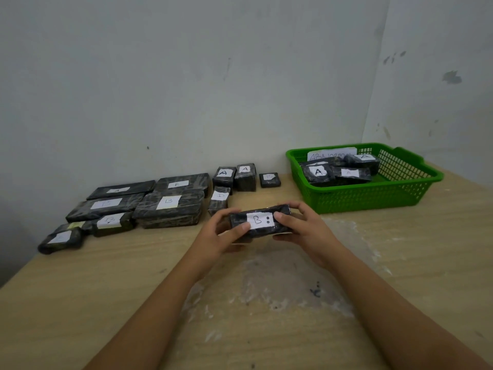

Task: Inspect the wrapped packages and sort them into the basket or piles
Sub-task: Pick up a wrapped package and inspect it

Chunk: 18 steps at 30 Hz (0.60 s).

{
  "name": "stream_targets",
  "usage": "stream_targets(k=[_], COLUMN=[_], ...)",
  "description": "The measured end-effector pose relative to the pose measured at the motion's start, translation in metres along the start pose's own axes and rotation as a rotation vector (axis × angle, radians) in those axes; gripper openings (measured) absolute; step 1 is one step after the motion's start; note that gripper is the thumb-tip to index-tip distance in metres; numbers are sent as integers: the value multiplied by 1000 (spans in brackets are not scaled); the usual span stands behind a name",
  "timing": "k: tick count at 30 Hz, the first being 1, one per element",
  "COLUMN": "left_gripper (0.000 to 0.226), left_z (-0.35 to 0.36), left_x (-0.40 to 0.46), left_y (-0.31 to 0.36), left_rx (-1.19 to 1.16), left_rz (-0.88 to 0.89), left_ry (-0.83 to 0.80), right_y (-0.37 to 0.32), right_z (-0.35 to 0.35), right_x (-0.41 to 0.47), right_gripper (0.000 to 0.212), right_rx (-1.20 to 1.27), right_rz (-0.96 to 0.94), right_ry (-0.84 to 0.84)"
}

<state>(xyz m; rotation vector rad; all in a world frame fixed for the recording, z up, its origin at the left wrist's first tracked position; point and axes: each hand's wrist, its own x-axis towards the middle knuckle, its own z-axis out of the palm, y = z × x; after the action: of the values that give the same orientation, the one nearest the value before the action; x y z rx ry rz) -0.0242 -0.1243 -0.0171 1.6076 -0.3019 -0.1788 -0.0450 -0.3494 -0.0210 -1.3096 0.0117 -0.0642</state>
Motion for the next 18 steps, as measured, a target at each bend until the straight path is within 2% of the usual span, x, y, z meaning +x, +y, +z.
stream_targets(k=[5,9,14,18], left_gripper=[47,37,45,50], left_z=[5,2,7,7], left_x=[-2,0,0,-1], left_y=[-2,-9,-8,-8], left_rx=[-37,21,26,18], left_rz=[11,22,24,13], left_ry=[44,36,59,58], right_y=[7,11,13,15], right_z=[7,9,7,9], right_x=[-4,-4,-3,-3], right_gripper=[63,52,63,63], right_rx=[-122,-172,-190,-166], right_rz=[-2,-14,-57,-33], right_ry=[-10,10,15,13])
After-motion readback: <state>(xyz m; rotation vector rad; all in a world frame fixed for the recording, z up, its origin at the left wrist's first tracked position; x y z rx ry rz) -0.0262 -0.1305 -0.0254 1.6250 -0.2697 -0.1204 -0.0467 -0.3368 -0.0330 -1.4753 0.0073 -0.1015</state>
